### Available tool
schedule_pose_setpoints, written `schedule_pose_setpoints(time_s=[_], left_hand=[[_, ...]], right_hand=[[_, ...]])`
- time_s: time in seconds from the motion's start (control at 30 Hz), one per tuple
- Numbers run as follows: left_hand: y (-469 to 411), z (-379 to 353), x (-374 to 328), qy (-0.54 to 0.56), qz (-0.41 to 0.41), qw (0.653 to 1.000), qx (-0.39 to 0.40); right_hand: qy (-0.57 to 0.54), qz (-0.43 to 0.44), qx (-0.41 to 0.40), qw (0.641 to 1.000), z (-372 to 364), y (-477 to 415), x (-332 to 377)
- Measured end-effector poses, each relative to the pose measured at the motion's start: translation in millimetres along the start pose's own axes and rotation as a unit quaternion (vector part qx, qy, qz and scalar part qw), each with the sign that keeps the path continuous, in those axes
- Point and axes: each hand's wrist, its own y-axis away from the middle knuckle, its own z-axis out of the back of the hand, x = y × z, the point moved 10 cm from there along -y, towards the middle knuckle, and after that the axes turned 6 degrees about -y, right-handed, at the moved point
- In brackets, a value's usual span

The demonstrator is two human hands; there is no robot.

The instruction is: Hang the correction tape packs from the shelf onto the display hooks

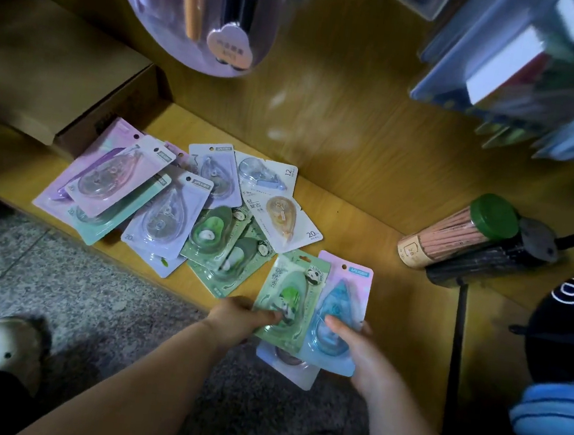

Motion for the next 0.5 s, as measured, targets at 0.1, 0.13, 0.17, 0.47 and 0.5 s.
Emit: schedule_pose_setpoints(time_s=[0.1,0.13,0.17,0.47,0.5], left_hand=[[7.8,-21.8,-7.8,-0.004,-0.013,0.998,0.056],[12.9,-28.6,-11.2,-0.012,-0.018,0.996,0.081],[20.1,-35.4,-15.2,-0.025,-0.022,0.994,0.108],[111.8,-30.8,-71.0,-0.021,-0.159,0.980,0.116],[126.8,-26.5,-78.6,0.006,-0.175,0.978,0.116]], right_hand=[[0.007,0.023,-0.005,1.000,15.6,15.8,14.9],[0.013,0.032,-0.003,0.999,19.1,21.9,20.4],[0.018,0.040,-0.002,0.999,22.0,28.9,26.0],[0.027,0.160,0.061,0.985,9.6,121.3,86.4],[0.025,0.176,0.069,0.982,5.5,134.4,94.0]])
